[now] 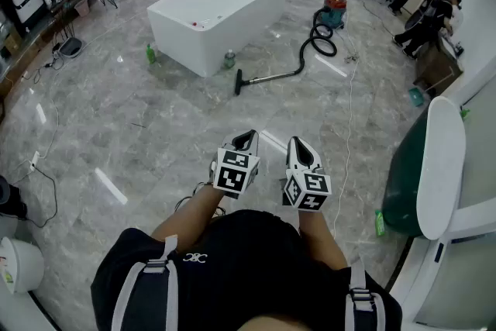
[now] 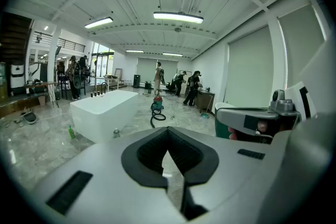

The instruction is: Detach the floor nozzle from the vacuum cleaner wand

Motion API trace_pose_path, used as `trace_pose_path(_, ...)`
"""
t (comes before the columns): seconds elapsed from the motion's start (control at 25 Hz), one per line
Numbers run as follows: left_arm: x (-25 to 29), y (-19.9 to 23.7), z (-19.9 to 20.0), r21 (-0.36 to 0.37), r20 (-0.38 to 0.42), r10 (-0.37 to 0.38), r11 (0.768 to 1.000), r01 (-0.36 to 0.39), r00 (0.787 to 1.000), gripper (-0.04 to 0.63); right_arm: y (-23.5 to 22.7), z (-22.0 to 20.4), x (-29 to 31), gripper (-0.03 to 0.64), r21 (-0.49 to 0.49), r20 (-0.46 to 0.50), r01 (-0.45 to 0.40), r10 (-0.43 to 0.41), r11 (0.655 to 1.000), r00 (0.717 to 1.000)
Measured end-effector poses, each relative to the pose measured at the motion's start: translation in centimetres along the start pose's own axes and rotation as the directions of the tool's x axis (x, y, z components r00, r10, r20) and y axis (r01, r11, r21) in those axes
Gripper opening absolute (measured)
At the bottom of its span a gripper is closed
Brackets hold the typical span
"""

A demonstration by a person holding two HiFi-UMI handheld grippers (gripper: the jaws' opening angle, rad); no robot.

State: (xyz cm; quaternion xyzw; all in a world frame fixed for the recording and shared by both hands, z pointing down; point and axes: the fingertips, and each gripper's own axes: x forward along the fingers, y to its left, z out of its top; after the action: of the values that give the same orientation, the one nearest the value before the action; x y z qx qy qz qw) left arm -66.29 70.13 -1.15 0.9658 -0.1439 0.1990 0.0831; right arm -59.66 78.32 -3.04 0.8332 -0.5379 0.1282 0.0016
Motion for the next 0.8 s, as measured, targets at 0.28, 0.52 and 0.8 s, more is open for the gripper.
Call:
trace_pose_path(0.28,0.1,3.5,-1.1,-0.063,-0.004,-0.038,0.997,0.038,0.999,0.000,2.4,-1.3,2.4,0.014,0.009,-0.040,0.018,-0.017,1.000,0.999)
trace_pose_path(0.52,2.3,4.6,-1.6,-0.078,-0.038,-0.058,0.995,0.054,0.998,-0.001,1.8,-1.6,4.6,0.014,0.005,-0.074,0.028,-0.028,1.000,0.997)
trace_pose_path(0.8,8.9,6.4,-0.1,-0.059,-0.045,-0.012,0.998,0.009,0.999,0.000,-2.8,-1.6,10.6,0.014,0.074,-0.070,-0.006,0.011,0.997,0.998)
